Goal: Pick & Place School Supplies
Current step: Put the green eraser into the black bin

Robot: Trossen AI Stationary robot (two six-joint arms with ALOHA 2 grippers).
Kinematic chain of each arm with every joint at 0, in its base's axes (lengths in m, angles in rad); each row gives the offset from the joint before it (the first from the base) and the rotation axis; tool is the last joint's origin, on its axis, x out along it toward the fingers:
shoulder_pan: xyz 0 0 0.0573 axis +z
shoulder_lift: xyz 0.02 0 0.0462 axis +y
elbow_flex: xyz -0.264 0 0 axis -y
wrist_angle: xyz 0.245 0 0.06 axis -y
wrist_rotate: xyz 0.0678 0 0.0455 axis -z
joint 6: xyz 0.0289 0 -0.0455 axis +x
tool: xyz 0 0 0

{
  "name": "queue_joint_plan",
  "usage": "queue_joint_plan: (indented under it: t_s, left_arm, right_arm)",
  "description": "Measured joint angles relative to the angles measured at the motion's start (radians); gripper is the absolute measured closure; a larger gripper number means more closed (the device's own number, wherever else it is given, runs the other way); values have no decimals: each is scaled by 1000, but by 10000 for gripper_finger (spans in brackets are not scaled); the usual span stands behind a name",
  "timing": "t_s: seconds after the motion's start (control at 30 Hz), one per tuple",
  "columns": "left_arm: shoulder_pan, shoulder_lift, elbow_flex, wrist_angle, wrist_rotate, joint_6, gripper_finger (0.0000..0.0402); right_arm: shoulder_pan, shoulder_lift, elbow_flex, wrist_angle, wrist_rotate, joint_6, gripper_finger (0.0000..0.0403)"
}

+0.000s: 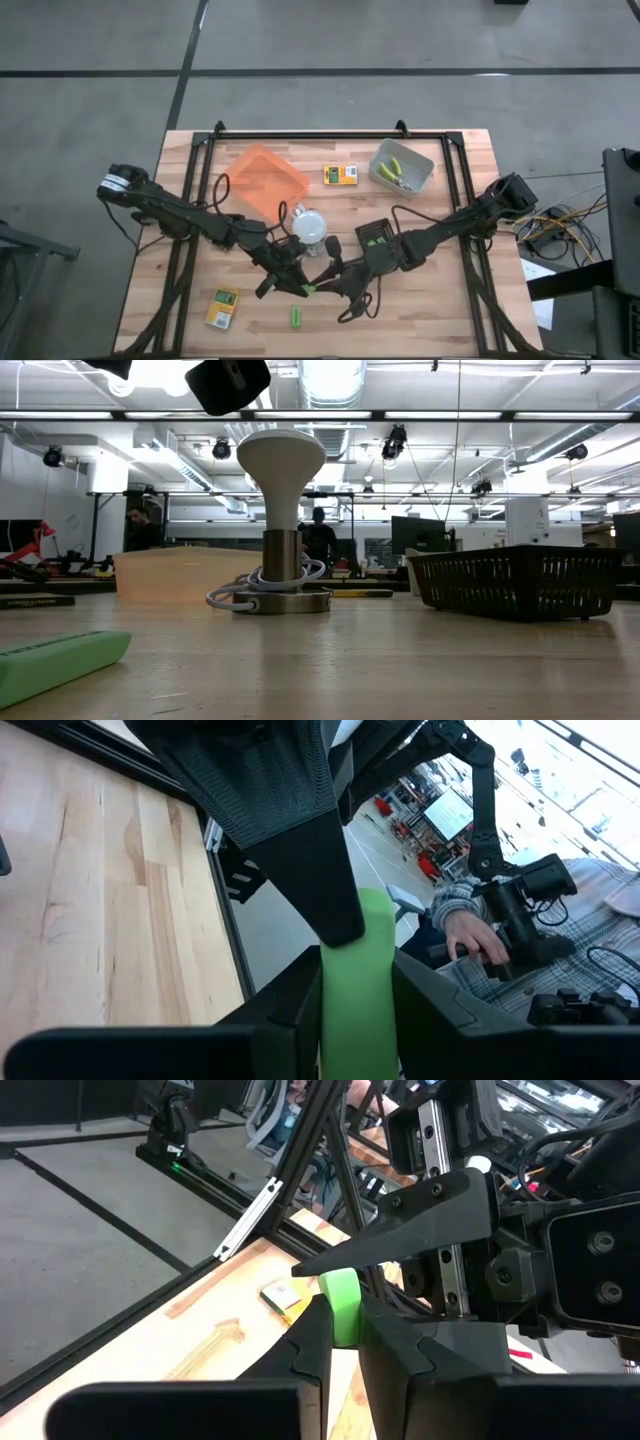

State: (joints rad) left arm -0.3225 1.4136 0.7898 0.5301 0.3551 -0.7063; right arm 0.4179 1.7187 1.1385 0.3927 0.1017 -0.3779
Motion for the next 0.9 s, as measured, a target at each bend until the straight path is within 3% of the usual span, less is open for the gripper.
queue_joint_plan:
  t_s: [0.3,0.9]
  left_arm:
    - [0,0,0,0,-11,-25,296]
    - [0,0,0,-2,-47,-109,206]
  right_arm:
    - [1,0,0,0,2,3,370]
    - [1,0,0,2,2,4,369]
